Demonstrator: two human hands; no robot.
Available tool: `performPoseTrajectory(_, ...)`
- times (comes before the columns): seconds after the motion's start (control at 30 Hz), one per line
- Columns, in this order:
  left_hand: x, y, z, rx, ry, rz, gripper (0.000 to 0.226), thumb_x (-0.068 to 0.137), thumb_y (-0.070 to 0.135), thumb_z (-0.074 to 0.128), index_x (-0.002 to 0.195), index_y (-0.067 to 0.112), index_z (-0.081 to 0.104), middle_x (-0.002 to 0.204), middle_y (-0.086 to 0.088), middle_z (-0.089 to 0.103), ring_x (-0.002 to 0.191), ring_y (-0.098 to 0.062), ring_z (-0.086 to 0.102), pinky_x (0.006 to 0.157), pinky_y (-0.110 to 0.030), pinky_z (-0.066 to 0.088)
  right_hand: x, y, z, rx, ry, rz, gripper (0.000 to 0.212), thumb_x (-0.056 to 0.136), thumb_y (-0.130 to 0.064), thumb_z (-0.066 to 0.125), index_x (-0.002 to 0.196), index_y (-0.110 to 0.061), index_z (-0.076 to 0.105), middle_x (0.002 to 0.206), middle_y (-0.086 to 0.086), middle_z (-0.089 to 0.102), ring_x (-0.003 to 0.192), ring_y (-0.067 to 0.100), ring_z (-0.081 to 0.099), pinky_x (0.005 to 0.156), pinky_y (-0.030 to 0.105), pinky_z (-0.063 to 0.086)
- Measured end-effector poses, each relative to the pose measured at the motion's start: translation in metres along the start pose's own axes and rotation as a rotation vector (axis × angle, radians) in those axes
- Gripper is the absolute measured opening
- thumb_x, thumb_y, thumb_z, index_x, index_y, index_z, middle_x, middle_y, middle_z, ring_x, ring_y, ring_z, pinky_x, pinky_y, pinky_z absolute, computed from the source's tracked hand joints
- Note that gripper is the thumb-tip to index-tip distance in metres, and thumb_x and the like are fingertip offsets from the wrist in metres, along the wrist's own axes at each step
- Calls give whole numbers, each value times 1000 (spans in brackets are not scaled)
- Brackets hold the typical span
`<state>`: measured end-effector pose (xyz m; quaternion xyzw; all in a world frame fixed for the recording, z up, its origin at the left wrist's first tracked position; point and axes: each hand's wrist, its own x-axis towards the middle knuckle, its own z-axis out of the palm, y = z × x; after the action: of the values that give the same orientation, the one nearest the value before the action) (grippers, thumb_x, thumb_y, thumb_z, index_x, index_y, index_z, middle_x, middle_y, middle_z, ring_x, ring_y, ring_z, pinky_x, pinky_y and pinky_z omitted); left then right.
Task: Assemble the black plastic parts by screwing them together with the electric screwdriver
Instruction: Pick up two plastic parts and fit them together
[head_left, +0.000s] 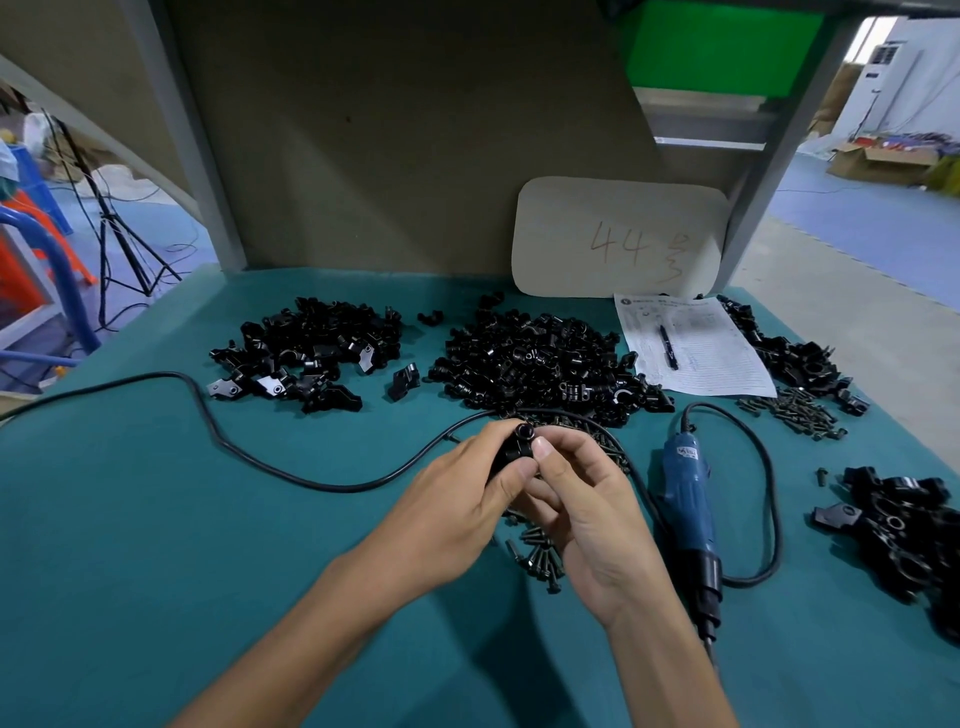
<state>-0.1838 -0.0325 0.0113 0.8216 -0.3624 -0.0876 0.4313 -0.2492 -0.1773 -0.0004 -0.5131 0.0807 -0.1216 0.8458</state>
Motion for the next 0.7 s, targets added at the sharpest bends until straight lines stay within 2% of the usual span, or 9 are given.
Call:
performPoseTrajectory(0.17, 0, -2, 1, 3, 1, 2, 40, 101, 64, 33, 137, 47, 40, 121, 17, 62, 111, -6, 60, 92, -41, 52, 0, 0, 0, 1, 9, -2, 12, 85, -29, 77, 96, -24, 77, 90, 3, 74, 79, 14, 74, 78, 27, 59)
performPoseTrajectory(0.3, -1, -2, 1, -15, -2, 23, 34, 102, 62, 34, 134, 49, 40, 117, 19, 63, 108, -2, 60, 90, -39, 52, 0, -1, 1, 23, 8, 12, 16, 80, -30, 80, 94, -22, 78, 84, 0, 72, 74, 11, 72, 77, 27, 60)
performPoseTrajectory(0.43, 0, -5, 1, -18, -3, 37, 34, 102, 63, 33, 132, 49, 40, 110, 21, 65, 102, 2, 61, 84, -29, 51, 1, -1, 4, 23, 24, 20, 12, 79, -29, 81, 90, -23, 77, 77, -3, 68, 67, 9, 69, 73, 27, 59)
performPoseTrajectory(0.5, 0, -7, 3, -17, 6, 38, 36, 100, 66, 31, 131, 49, 38, 108, 23, 66, 101, 4, 61, 83, -23, 48, 1, -1, 5, 12, 43, 22, 15, 77, -31, 82, 89, -23, 77, 79, -2, 69, 69, 11, 70, 73, 27, 60)
performPoseTrajectory(0.57, 1, -11, 5, -10, 6, 11, 43, 98, 69, 28, 134, 48, 36, 108, 18, 65, 99, 2, 61, 82, -29, 50, 2, 1, 5, -20, 64, 28, 17, 78, -34, 82, 91, -24, 77, 86, 2, 71, 77, 17, 73, 74, 29, 60)
performPoseTrajectory(0.63, 3, -17, 6, 8, 9, -20, 49, 95, 72, 26, 137, 47, 34, 103, 15, 64, 91, 1, 60, 75, -30, 47, 3, 4, 0, -119, 108, 4, 10, 84, -35, 79, 91, -29, 76, 92, -1, 73, 86, 17, 75, 74, 29, 60)
performPoseTrajectory(0.7, 6, -23, 5, 31, 25, -47, 52, 95, 72, 24, 138, 44, 34, 88, 12, 60, 79, -2, 56, 66, -26, 39, 3, 6, -12, -432, 209, -105, 3, 91, -33, 76, 89, -34, 74, 91, -7, 73, 82, 7, 71, 68, 24, 56)
